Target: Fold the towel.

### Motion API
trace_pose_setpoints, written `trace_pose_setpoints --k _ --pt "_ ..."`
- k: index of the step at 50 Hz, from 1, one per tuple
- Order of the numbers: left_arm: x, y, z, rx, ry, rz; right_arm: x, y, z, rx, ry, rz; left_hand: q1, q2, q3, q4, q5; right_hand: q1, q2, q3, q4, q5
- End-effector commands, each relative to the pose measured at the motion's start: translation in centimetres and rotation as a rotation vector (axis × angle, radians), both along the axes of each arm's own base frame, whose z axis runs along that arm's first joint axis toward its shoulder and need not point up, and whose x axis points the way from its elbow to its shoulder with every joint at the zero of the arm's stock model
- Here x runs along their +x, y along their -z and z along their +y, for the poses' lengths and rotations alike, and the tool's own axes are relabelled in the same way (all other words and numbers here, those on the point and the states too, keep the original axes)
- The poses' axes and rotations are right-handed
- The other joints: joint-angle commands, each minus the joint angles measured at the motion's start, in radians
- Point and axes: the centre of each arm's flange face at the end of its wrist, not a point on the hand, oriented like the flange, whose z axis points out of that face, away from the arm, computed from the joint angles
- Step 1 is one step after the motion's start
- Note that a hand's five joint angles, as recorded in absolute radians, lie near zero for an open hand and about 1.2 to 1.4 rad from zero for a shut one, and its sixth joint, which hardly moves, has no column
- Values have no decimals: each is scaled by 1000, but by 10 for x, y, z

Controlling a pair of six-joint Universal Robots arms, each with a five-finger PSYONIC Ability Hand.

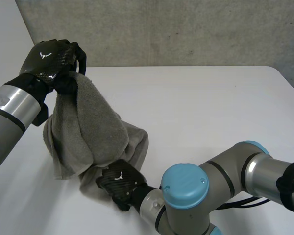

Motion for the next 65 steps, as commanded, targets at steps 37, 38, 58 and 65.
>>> trace_pose_setpoints --k 37,38,58,65 --pt "0 2 1 7 0 0 -10 -22 4 28 9 16 208 178 179 176 203 -1027 -994 -1004 -1006 -839" --pt "0 2 1 7 0 0 -10 -22 4 28 9 16 208 178 179 176 203 -1027 -994 -1004 -1006 -839" --pt "0 4 1 13 2 -2 -2 0 1 45 -3 36 208 178 179 176 203 -686 -653 -663 -665 -498" --pt "0 4 1 14 2 -2 2 -4 -2 30 0 21 208 178 179 176 203 -648 -615 -625 -627 -460"
